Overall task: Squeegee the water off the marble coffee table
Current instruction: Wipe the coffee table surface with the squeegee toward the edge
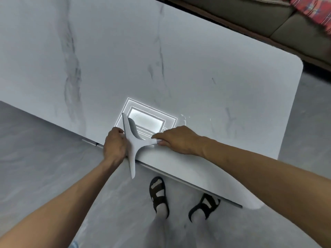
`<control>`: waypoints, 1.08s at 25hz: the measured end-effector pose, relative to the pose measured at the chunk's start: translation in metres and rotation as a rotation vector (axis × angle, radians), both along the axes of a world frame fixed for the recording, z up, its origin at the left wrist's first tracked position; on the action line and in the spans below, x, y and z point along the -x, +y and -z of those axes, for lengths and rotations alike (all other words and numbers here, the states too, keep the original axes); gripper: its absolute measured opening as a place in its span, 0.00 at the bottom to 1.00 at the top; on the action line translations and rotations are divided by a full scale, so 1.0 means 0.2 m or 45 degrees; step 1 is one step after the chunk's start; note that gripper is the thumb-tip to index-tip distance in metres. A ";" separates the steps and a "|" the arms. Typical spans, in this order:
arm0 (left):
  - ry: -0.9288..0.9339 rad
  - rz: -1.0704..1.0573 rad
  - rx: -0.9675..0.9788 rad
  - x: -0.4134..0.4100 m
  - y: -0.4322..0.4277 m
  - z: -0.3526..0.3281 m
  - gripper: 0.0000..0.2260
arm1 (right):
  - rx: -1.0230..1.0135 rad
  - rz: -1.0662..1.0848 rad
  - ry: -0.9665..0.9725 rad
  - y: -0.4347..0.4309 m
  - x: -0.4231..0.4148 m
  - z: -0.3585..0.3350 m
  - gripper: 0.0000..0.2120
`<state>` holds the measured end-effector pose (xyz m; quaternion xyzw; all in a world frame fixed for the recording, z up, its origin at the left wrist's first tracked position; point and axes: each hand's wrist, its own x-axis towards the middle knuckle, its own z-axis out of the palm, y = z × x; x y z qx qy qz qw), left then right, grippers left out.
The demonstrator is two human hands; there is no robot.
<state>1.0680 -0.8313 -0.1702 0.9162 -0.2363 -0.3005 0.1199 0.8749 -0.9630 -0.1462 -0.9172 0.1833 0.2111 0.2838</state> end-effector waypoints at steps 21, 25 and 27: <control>0.023 0.539 -0.138 0.50 -0.25 0.09 0.17 | 0.289 0.842 0.363 -0.33 1.28 -0.07 0.17; 0.061 0.322 -0.016 0.44 -0.22 0.05 0.14 | 0.316 0.932 0.397 -0.33 1.38 -0.16 0.17; 0.051 0.247 -0.004 0.38 -0.18 0.03 0.12 | 0.278 0.926 0.311 -0.31 1.27 -0.19 0.16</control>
